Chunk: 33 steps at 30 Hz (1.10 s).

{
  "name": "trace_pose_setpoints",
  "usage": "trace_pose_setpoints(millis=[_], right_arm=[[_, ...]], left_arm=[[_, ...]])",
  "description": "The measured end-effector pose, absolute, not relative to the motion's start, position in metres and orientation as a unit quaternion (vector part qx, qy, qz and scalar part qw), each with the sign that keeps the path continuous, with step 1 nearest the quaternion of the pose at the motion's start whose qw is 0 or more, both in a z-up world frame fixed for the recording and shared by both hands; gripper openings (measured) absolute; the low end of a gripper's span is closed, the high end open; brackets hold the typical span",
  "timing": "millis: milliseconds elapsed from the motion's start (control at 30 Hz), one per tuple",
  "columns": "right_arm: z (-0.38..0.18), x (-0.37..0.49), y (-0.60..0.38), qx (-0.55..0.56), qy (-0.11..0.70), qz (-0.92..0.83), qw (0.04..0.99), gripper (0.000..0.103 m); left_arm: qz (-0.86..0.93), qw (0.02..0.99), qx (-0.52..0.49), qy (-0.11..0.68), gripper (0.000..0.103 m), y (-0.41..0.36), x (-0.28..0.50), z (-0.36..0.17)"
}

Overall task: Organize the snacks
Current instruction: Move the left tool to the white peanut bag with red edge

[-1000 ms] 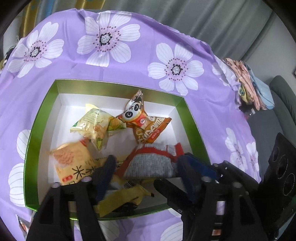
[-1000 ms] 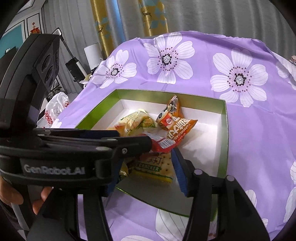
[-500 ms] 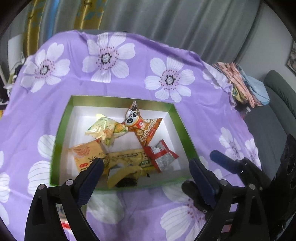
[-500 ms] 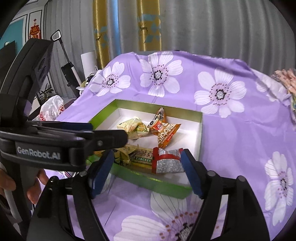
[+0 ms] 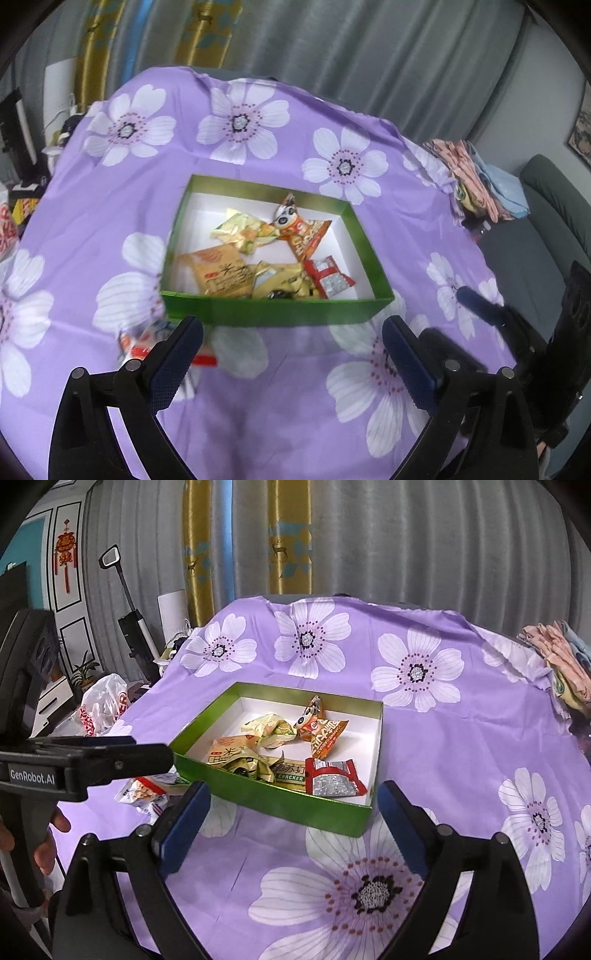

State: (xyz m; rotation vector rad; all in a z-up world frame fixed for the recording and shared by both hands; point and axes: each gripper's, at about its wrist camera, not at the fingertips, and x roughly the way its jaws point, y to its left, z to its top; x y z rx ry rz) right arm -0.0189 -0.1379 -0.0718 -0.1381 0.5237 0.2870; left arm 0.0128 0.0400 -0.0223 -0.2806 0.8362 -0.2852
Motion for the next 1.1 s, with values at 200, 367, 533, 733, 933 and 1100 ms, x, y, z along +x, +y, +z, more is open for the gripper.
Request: trace_pose_setpoints(millis=[200, 367, 533, 733, 933, 1100], right_arm=[[-0.064, -0.036, -0.132, -0.076, 0.245, 0.145, 0.956, 0.096], [-0.062, -0.045, -0.128, -0.084, 0.241, 0.144, 0.956, 0.097], [-0.065, -0.047, -0.124, -0.086, 0.248, 0.148, 0.954, 0.097], [-0.077, -0.044, -0.120, -0.077, 0.267, 0.164, 0.946, 0.097], [-0.099, -0.036, -0.108, -0.070, 0.303, 0.182, 0.933, 0.097], [-0.115, -0.032, -0.094, -0.073, 0.321, 0.202, 0.922, 0.097]], left_arm=[[-0.130, 0.895, -0.136, 0.405, 0.098, 0.048, -0.006, -0.024], [-0.126, 0.894, -0.141, 0.407, 0.098, 0.053, -0.014, -0.025], [-0.121, 0.894, -0.147, 0.406, 0.098, 0.060, -0.022, -0.027], [-0.094, 0.894, -0.160, 0.408, 0.098, 0.083, -0.029, -0.034], [-0.050, 0.889, -0.185, 0.416, 0.098, 0.115, -0.032, -0.052], [-0.036, 0.879, -0.204, 0.429, 0.098, 0.133, -0.030, -0.070]])
